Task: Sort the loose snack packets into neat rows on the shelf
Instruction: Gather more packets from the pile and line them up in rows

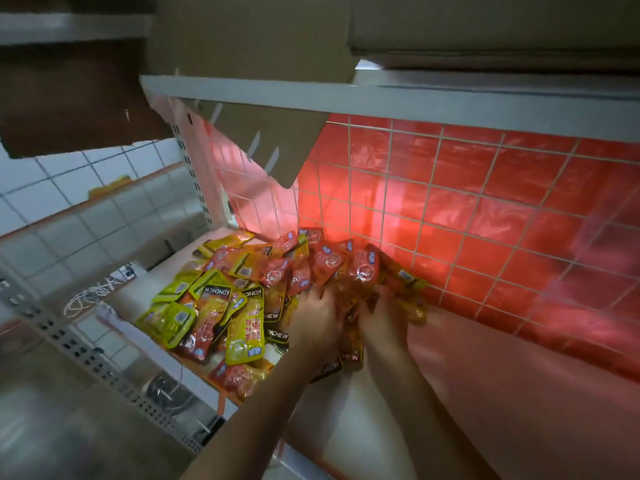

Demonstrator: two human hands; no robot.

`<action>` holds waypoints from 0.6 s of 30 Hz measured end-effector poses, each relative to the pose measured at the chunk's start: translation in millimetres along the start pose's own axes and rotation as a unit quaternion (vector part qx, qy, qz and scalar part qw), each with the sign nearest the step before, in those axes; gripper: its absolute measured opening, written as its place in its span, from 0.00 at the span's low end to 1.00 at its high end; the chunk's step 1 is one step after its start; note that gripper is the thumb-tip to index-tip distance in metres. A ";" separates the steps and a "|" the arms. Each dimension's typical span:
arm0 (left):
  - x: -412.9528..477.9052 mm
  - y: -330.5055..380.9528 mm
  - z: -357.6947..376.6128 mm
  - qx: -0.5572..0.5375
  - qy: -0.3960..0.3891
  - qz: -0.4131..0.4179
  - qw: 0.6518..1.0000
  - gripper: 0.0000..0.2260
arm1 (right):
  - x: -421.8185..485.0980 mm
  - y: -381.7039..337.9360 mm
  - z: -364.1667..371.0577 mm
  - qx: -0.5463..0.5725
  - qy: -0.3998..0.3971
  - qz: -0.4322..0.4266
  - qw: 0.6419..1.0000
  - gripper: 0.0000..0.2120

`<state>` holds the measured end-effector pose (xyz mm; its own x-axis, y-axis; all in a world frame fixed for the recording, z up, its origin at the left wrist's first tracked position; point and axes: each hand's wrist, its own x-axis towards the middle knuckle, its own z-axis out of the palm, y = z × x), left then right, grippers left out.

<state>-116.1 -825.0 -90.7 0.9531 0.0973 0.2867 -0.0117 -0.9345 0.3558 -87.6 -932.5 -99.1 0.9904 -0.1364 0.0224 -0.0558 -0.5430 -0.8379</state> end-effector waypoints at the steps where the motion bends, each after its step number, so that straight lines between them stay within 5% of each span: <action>1: 2.2 -3.2 1.8 0.007 -0.001 0.009 1.000 0.14 | 3.1 -2.3 2.9 0.003 0.006 0.012 1.000 0.12; 12: 11.4 -24.0 2.5 -0.065 -0.007 0.063 0.996 0.15 | 1.5 -7.8 14.2 0.101 0.147 0.063 0.982 0.14; 18: 9.3 -4.9 0.3 -0.161 -0.034 0.081 0.983 0.20 | -23.9 5.5 -23.5 0.133 0.188 0.061 0.971 0.23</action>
<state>-107.1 -819.6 -90.1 0.9487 -0.0781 0.3064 -0.2501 -0.7781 0.5762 -114.5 -951.7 -91.4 0.8590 -0.5072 0.0703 -0.0855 -0.2773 -0.9570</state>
